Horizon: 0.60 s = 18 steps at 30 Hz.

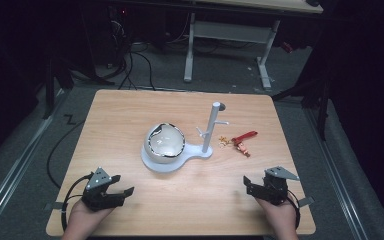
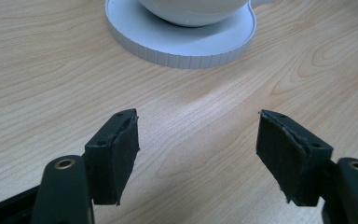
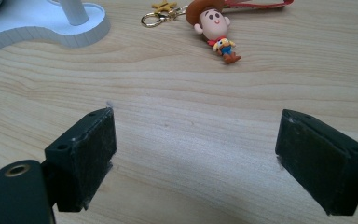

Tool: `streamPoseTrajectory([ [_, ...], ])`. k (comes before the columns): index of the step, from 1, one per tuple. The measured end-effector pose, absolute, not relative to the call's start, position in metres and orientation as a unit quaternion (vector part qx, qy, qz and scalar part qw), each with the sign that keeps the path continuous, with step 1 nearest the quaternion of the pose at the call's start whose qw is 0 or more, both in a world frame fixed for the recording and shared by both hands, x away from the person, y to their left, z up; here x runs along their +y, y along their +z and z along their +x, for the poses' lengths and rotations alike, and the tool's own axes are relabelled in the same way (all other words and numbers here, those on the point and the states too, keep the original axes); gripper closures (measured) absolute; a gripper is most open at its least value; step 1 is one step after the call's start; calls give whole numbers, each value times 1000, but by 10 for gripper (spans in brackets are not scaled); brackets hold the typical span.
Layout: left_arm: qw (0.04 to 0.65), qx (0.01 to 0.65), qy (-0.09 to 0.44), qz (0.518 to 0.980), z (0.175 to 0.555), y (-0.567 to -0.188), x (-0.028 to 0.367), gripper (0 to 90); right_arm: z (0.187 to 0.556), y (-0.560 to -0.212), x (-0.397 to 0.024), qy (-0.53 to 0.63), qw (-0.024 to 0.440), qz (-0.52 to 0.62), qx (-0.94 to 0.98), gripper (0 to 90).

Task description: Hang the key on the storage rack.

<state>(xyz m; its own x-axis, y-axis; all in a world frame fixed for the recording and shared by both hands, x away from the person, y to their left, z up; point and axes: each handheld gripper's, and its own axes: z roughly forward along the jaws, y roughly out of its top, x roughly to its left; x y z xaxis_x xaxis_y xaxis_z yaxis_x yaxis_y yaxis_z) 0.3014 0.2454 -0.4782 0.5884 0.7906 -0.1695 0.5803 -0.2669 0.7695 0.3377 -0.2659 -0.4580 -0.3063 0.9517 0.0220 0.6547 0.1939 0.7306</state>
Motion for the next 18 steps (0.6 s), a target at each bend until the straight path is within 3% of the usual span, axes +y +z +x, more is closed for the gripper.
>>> streamPoseTrajectory([
  [18,418,428,122,792,300,-479,244,302,339,-459,-268,326,203,538,751,152],
])
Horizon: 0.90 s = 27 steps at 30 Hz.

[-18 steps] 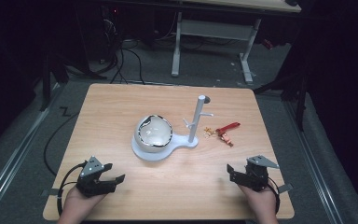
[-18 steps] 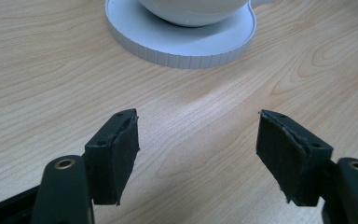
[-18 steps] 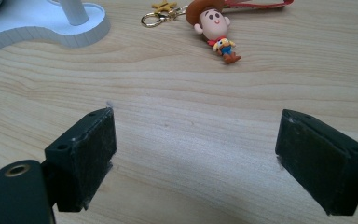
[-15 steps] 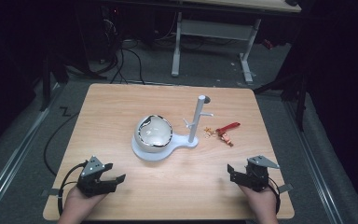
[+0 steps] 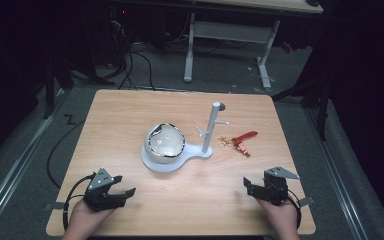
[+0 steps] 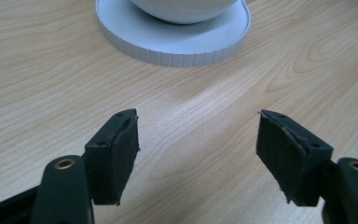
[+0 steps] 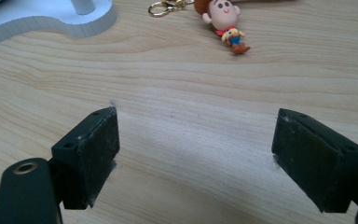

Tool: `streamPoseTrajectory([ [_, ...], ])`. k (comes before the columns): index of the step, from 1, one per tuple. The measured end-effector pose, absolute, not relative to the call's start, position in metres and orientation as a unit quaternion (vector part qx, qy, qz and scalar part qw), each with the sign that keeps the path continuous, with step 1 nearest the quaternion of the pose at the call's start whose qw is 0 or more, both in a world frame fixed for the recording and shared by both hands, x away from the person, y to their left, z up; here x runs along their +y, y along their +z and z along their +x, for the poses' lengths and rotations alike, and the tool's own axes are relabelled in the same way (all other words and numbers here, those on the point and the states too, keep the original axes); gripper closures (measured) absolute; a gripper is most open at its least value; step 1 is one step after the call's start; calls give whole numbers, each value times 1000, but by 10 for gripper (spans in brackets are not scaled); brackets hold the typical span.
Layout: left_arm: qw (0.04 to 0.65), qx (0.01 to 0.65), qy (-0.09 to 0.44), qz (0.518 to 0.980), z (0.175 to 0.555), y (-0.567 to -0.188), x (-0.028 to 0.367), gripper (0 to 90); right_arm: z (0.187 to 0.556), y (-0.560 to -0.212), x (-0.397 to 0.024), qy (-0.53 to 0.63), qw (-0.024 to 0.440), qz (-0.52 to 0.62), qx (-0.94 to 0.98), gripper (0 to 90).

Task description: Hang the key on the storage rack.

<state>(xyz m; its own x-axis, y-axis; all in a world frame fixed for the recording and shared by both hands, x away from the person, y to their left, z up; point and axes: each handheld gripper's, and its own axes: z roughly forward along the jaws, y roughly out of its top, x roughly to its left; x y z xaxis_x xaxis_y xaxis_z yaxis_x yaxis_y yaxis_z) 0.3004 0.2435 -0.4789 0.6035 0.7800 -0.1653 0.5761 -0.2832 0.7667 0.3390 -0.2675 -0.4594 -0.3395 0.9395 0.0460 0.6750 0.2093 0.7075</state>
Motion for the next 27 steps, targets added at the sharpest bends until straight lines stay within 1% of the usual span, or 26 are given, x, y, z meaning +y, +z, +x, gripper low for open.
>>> streamPoseTrajectory([
  [6,418,430,125,790,299,-478,245,302,340,-459,-263,328,199,526,759,154],
  [7,419,431,126,789,298,-477,245,301,340,-458,-262,331,187,524,762,182],
  [8,419,431,126,789,298,-477,245,302,340,-458,-262,331,187,524,762,182],
  [10,420,431,126,789,297,-476,246,302,339,-457,-261,333,188,510,770,175],
  [12,420,430,128,789,297,-475,247,302,341,-458,-257,324,189,502,779,148],
  [16,419,428,127,791,297,-475,246,302,342,-459,-253,315,188,501,784,144],
  [19,418,426,126,792,297,-475,245,302,345,-459,-249,316,185,497,787,122],
  [20,418,426,126,793,297,-475,244,302,352,-460,-247,311,177,499,790,112],
  [23,417,422,127,795,296,-475,243,301,359,-461,-246,297,173,500,795,102],
  [24,416,421,125,796,297,-475,244,302,371,-458,-246,290,169,502,797,119],
  [25,416,421,125,796,297,-475,244,301,371,-458,-246,290,169,502,797,119],
  [27,417,421,122,796,298,-476,244,302,386,-456,-246,282,165,500,802,146],
])
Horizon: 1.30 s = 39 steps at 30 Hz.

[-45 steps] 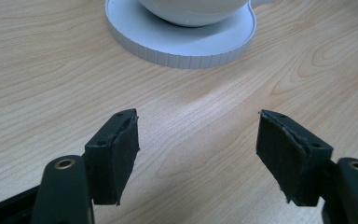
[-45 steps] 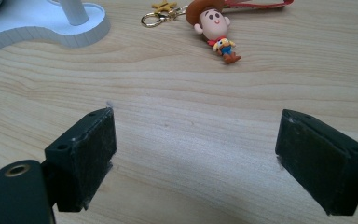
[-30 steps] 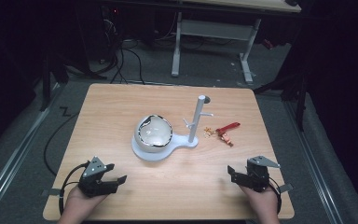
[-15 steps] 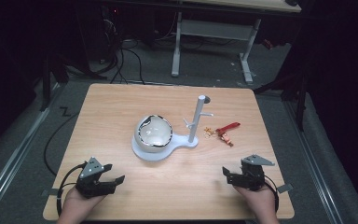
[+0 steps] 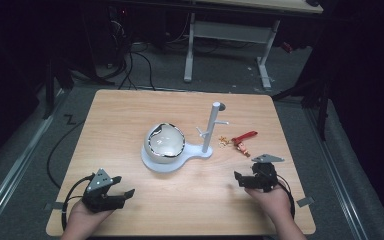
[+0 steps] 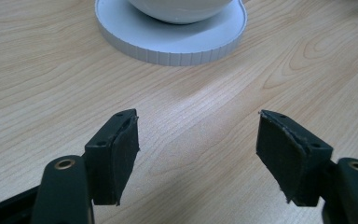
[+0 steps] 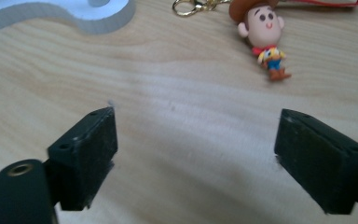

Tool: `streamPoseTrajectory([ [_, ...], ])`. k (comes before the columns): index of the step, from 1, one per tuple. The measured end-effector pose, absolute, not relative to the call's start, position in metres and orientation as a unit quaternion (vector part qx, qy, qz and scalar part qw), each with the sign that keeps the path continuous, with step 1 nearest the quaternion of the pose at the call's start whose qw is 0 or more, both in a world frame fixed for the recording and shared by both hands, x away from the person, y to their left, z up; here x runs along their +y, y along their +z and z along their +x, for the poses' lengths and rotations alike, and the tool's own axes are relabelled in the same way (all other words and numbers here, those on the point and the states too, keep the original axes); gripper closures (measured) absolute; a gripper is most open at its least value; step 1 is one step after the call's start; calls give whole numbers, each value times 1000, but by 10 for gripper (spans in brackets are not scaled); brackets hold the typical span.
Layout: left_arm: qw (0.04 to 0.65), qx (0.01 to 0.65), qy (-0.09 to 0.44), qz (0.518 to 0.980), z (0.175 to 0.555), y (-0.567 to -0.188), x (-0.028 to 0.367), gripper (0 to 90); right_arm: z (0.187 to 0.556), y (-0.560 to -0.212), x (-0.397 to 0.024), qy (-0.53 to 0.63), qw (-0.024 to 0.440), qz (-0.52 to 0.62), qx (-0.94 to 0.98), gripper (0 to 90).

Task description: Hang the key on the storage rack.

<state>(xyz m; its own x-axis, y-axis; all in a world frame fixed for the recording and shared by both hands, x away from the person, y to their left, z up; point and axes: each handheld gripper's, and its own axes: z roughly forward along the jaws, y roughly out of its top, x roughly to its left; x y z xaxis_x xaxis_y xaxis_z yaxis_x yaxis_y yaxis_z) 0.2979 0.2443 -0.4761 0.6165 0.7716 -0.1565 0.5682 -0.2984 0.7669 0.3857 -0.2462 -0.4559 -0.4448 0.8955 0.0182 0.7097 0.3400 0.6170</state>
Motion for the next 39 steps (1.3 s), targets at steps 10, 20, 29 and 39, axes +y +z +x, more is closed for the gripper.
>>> streamPoseTrajectory([
  [10,418,409,120,802,299,-476,242,304,468,-444,-239,216,146,532,806,260],
  [20,419,407,126,802,295,-475,244,306,510,-463,-228,154,122,547,814,372],
  [29,417,408,125,802,295,-476,244,306,518,-466,-226,138,120,539,823,547],
  [39,415,406,123,805,296,-476,241,307,478,-430,-222,132,134,511,839,550],
])
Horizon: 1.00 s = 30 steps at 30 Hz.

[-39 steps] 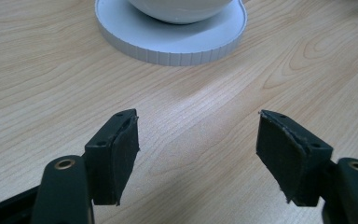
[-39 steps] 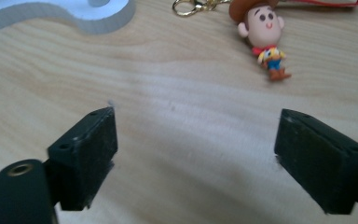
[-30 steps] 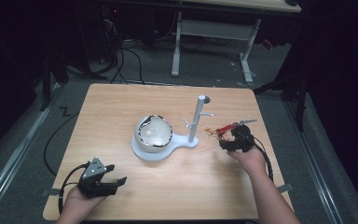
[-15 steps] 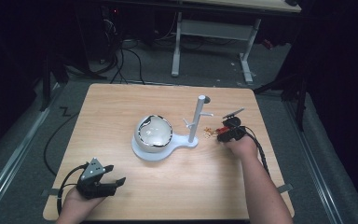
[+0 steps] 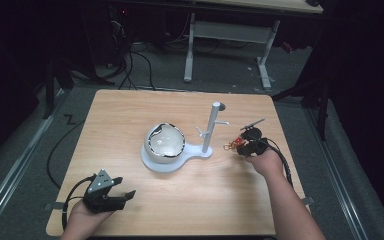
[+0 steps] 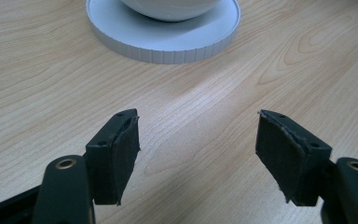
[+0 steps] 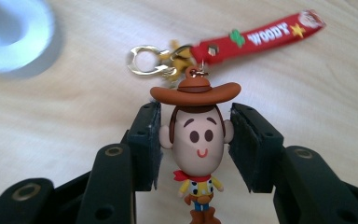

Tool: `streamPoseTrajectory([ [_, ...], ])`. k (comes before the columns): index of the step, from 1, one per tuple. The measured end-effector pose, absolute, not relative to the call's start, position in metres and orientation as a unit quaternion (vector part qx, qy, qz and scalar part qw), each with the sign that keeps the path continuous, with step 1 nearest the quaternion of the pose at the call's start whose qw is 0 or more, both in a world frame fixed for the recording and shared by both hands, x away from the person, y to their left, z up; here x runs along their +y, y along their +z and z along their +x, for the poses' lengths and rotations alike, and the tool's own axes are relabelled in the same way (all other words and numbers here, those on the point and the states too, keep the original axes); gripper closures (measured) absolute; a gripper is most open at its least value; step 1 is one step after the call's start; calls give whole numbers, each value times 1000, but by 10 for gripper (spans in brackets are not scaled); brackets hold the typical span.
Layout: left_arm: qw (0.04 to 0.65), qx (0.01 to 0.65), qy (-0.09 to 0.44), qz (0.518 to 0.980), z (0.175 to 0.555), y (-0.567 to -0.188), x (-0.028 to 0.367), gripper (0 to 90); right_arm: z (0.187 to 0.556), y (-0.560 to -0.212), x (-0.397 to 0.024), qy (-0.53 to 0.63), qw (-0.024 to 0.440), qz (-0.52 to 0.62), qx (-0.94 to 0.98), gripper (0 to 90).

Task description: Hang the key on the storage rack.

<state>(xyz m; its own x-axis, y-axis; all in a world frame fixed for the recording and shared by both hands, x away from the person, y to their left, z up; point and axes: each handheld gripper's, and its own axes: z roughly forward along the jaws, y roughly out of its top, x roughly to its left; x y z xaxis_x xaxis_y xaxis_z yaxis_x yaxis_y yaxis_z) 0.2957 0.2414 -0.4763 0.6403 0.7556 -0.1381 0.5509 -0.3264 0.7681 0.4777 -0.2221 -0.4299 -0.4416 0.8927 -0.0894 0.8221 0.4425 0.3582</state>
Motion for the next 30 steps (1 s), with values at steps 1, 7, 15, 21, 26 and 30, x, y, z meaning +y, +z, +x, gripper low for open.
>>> streamPoseTrajectory([
  [1,415,405,124,805,296,-476,241,307,468,-426,-223,131,132,510,840,550],
  [7,413,400,124,809,295,-475,239,307,419,-420,-225,126,120,496,851,550],
  [15,412,401,122,809,295,-476,238,307,353,-442,-232,107,79,482,866,549],
  [21,411,400,121,810,295,-477,237,307,323,-450,-232,110,69,477,869,547],
  [26,409,399,119,812,295,-477,235,307,317,-447,-229,116,71,462,876,474],
  [30,408,399,117,813,295,-477,235,306,320,-432,-223,120,76,457,878,415],
])
